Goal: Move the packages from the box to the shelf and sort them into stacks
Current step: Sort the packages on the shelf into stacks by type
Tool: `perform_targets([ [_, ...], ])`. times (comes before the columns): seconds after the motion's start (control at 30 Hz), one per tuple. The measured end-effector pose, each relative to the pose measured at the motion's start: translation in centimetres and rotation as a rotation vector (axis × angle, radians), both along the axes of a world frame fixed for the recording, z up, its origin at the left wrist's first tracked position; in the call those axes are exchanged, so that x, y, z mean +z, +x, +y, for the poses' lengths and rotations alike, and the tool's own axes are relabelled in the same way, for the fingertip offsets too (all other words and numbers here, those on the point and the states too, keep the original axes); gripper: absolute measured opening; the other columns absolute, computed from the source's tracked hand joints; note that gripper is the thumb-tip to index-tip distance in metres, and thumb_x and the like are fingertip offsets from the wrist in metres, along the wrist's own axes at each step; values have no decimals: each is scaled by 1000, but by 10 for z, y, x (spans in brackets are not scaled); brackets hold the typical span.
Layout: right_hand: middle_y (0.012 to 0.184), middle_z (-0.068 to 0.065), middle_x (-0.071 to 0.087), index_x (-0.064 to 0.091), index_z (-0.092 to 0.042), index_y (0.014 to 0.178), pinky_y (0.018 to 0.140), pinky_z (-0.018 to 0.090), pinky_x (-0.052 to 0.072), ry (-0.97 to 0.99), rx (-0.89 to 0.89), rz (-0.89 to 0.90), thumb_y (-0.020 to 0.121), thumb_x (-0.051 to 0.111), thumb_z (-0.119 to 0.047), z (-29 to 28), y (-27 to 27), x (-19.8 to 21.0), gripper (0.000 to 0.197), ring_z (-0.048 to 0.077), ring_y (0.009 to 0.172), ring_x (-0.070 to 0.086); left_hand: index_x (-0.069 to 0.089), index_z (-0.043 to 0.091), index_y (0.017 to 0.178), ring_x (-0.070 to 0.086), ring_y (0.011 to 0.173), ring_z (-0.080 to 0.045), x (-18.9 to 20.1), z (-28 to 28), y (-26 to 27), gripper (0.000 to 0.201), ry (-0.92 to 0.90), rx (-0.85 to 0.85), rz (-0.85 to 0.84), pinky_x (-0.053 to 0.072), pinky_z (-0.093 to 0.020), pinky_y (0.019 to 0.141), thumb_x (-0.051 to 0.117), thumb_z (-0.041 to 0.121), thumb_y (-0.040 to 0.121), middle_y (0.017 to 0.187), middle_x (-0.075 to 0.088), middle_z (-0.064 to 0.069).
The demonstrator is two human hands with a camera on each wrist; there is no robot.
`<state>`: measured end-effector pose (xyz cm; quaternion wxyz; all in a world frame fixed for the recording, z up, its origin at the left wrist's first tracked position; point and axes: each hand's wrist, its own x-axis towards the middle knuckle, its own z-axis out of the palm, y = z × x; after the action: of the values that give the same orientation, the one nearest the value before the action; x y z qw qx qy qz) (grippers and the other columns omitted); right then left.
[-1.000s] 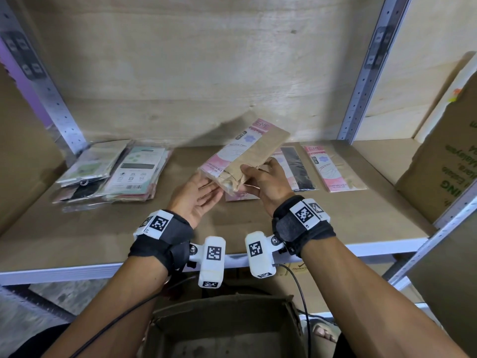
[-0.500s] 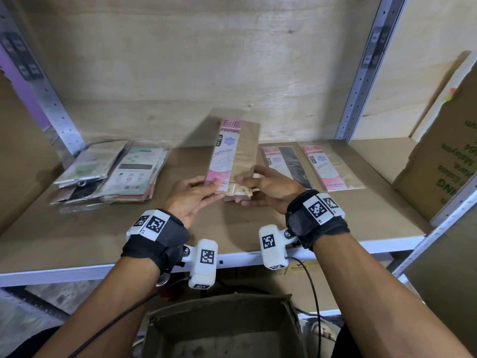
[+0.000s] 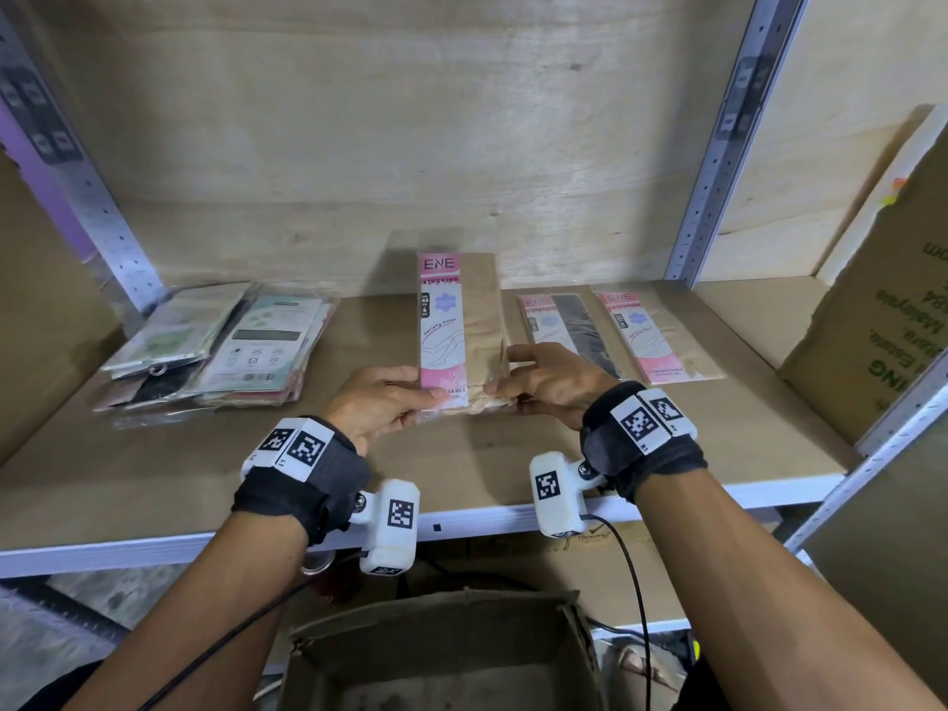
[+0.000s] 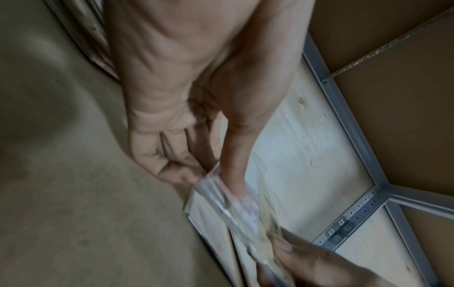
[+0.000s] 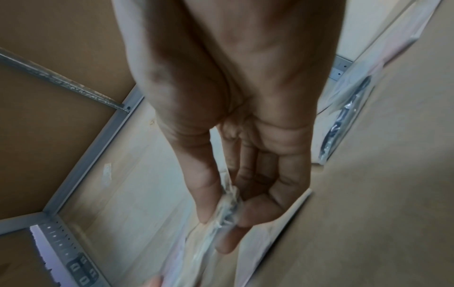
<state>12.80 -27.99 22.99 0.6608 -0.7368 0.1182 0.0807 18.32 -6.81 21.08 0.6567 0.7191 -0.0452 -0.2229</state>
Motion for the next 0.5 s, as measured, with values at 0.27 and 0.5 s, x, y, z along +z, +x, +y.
perform_targets([
  [0.27, 88, 12, 71, 58, -3, 122, 69, 28, 57, -35, -107, -17, 74, 83, 1, -7, 13, -8, 54, 23, 81, 67, 69, 2, 118, 64, 92, -19, 7, 1, 7, 35, 25, -50, 36, 55, -22, 77, 73, -1, 83, 113, 74, -13],
  [0.5, 84, 9, 71, 60, -6, 122, 70, 31, 58, -103, -224, -144, 69, 88, -6, -12, 33, -6, 60, 22, 71, 69, 67, 3, 119, 67, 90, -15, 12, -12, 22, 36, 20, 24, -72, 55, -19, 71, 73, 0, 84, 110, 74, -10],
])
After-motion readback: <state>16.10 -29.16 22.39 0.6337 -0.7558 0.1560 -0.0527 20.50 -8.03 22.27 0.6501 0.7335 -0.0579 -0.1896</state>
